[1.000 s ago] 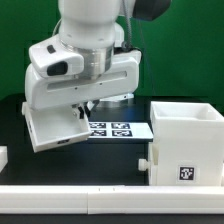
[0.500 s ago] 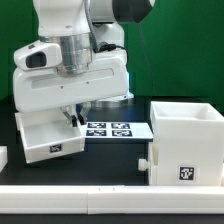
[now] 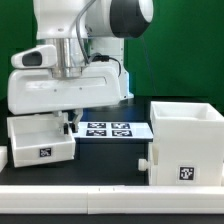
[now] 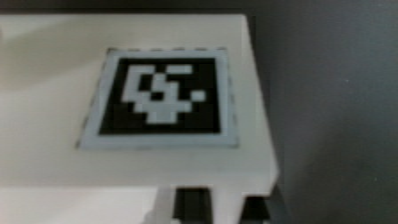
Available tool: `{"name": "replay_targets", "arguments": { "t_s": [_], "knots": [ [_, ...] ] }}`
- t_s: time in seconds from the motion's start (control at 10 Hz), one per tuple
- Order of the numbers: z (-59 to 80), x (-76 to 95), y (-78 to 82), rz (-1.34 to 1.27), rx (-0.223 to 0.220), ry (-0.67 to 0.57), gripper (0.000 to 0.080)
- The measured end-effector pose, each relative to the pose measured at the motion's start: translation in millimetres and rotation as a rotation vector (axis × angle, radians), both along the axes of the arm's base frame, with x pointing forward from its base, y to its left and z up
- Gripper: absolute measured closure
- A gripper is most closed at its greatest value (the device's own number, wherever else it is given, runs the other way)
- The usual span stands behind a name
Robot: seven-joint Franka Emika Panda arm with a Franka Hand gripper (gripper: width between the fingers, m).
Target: Assemble drawer
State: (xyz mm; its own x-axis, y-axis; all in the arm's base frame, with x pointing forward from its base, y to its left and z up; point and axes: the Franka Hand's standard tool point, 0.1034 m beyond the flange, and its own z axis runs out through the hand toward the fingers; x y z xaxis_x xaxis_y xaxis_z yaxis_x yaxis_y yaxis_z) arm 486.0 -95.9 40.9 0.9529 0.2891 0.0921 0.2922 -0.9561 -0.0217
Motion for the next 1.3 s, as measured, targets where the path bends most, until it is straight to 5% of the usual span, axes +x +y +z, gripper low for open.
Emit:
{"name": "replay_targets", "arguments": {
  "t_s": [0.6,0.8,0.9,1.0,1.1,1.3],
  "knots": [
    [-2.7,3.0,6.1,-0.01,-0.005,-0.011,0.0764],
    [-3.3,2.7,6.1,-0.01,-0.005,-0.01,0.0454],
    [-2.6,4.0,8.8,-0.034,-0.004,0.002,0.0454],
    [0.5,9.1,11.9,-0.034,-0.023,0.016,0.027],
    [0.0,9.1,11.4,-0.033,-0.035,0.019,0.0188],
    [-5.6,1.5,16.7,-0.044,-0.021,0.101,0.0157]
  ]
}}
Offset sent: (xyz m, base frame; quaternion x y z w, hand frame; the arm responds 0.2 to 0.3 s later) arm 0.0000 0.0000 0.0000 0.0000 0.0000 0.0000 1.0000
